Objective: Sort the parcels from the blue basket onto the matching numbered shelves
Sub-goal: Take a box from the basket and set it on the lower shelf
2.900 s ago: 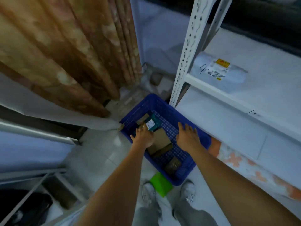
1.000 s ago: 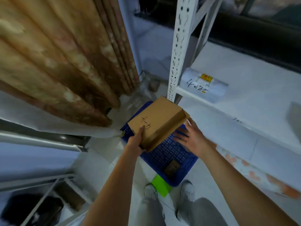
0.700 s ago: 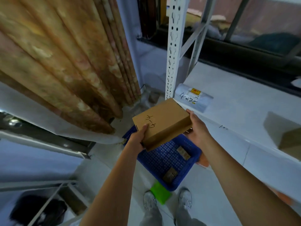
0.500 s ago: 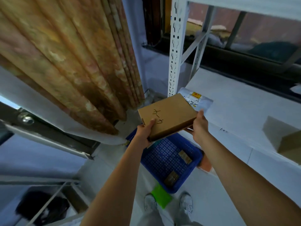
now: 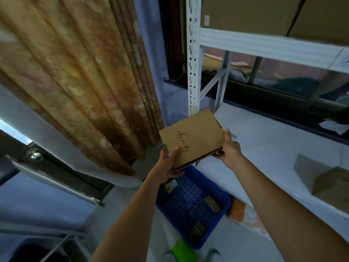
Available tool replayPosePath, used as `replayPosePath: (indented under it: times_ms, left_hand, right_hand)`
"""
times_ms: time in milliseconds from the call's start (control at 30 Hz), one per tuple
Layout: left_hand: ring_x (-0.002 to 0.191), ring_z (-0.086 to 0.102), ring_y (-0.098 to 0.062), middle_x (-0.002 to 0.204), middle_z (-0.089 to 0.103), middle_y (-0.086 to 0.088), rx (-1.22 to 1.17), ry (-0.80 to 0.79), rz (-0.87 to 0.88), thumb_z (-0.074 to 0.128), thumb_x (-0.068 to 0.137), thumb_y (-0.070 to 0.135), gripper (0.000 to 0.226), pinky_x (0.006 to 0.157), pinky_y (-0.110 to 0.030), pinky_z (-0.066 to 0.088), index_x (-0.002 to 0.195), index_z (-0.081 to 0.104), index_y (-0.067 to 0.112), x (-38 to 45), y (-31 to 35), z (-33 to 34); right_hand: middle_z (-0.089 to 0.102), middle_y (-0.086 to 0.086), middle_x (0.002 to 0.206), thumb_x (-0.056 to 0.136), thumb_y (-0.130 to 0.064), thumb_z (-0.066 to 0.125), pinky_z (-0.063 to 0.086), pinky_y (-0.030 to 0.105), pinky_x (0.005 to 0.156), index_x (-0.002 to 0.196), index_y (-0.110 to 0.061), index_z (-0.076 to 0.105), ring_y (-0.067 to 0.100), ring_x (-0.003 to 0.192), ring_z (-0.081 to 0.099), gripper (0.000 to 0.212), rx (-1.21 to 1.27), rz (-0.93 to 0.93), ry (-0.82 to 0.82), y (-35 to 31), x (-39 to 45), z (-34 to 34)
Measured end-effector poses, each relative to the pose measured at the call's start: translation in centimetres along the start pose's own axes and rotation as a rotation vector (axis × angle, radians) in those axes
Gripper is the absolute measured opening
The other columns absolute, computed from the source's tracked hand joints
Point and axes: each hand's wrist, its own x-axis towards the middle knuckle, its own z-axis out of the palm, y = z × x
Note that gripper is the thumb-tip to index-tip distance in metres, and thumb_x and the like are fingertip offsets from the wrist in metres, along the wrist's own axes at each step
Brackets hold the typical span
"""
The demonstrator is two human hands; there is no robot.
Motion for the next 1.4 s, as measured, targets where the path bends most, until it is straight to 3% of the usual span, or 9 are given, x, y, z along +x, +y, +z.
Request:
replayPosePath:
  times_ms: [233, 367, 600, 767, 867, 933, 1100, 1200, 1400]
  left_hand:
    - [0.114, 0.058, -0.040, 0.136, 0.052, -0.017, -0.397, 0.128, 0.101, 0.072, 0.090, 0.023, 0.048, 0.064, -0.049, 0.061, 0.132, 0.051, 0.013, 0.9, 1.9, 3.5]
    - [0.124, 0.050, -0.036, 0.140, 0.045, -0.007, -0.609, 0.291, 0.150, 0.081, 0.082, 0.025, 0.084, 0.096, -0.058, 0.051, 0.148, 0.029, 0.019, 0.9, 2.2, 5.1]
    - [0.130, 0.047, -0.041, 0.141, 0.047, -0.015, -0.656, 0.024, 0.142, 0.059, 0.095, 0.050, 0.070, 0.104, -0.061, 0.043, 0.150, 0.028, 0.021, -0.7, 3.6, 9.7]
    - [0.120, 0.058, -0.038, 0.141, 0.054, -0.014, -0.501, 0.209, 0.194, 0.070, 0.087, 0.051, 0.081, 0.102, -0.057, 0.048, 0.150, 0.036, 0.012, -0.8, 4.5, 11.3]
    - [0.124, 0.053, -0.036, 0.141, 0.053, -0.010, -0.274, 0.247, 0.272, 0.061, 0.094, 0.049, 0.067, 0.104, -0.053, 0.043, 0.149, 0.040, 0.016, -1.2, 5.6, 10.1]
    - [0.122, 0.054, -0.033, 0.140, 0.055, -0.009, -0.046, 0.201, 0.323, 0.059, 0.094, 0.052, 0.066, 0.105, -0.051, 0.043, 0.148, 0.043, 0.017, -1.2, 6.1, 8.7]
    - [0.123, 0.055, -0.027, 0.142, 0.054, -0.001, 0.389, -0.001, 0.343, 0.054, 0.078, 0.080, 0.084, 0.110, -0.055, 0.040, 0.146, 0.044, 0.033, -1.2, 5.6, 8.2]
    - [0.130, 0.048, -0.024, 0.148, 0.046, 0.004, 0.403, -0.026, 0.441, 0.045, 0.094, 0.065, 0.063, 0.112, -0.049, 0.038, 0.151, 0.032, 0.042, -2.4, 4.9, 9.9]
    - [0.126, 0.046, -0.014, 0.147, 0.040, 0.009, 0.410, -0.121, 0.549, 0.039, 0.103, 0.050, 0.056, 0.106, -0.037, 0.041, 0.155, 0.018, 0.045, -4.3, 4.1, 11.3]
  right_hand:
    - [0.061, 0.018, 0.131, 0.099, -0.055, 0.047, 0.055, 0.048, 0.094, 0.137, -0.004, 0.052, 0.032, 0.116, 0.062, 0.064, 0.042, -0.088, -0.071, 0.2, -0.1, -1.6]
    - [0.065, 0.017, 0.123, 0.094, -0.043, 0.062, 0.059, 0.034, 0.083, 0.124, -0.002, 0.058, 0.030, 0.113, 0.065, 0.051, 0.026, -0.096, -0.228, 1.5, -1.0, -3.2]
    - [0.069, 0.014, 0.121, 0.089, -0.036, 0.073, 0.059, 0.037, 0.088, 0.128, -0.006, 0.059, 0.026, 0.108, 0.069, 0.051, -0.096, -0.044, -0.378, 1.1, -1.4, -3.9]
    - [0.067, 0.004, 0.124, 0.084, -0.051, 0.073, 0.052, 0.040, 0.102, 0.133, -0.018, 0.054, 0.020, 0.111, 0.067, 0.063, -0.363, -0.051, -0.453, -0.5, -2.0, -4.3]
    - [0.059, -0.001, 0.132, 0.076, -0.063, 0.074, 0.049, 0.042, 0.104, 0.139, -0.025, 0.040, 0.019, 0.115, 0.061, 0.081, -0.298, -0.171, -0.290, -2.5, -1.7, -4.3]
    - [0.054, -0.001, 0.132, 0.078, -0.068, 0.068, 0.047, 0.043, 0.106, 0.145, -0.027, 0.035, 0.022, 0.119, 0.057, 0.086, -0.286, -0.230, -0.164, -4.4, -1.0, -4.7]
    - [0.071, 0.002, 0.115, 0.086, -0.071, 0.055, 0.055, 0.038, 0.091, 0.130, -0.022, 0.057, 0.021, 0.104, 0.068, 0.066, -0.412, -0.199, -0.320, -6.5, -1.7, -4.9]
    - [0.068, 0.003, 0.116, 0.089, -0.066, 0.055, 0.054, 0.033, 0.077, 0.131, -0.021, 0.055, 0.020, 0.098, 0.066, 0.061, -0.344, -0.245, -0.228, -6.1, -2.4, -5.1]
    - [0.066, 0.005, 0.123, 0.092, -0.068, 0.046, 0.051, 0.040, 0.089, 0.136, -0.022, 0.054, 0.022, 0.100, 0.063, 0.064, -0.327, -0.255, -0.109, -4.6, -2.9, -6.7]
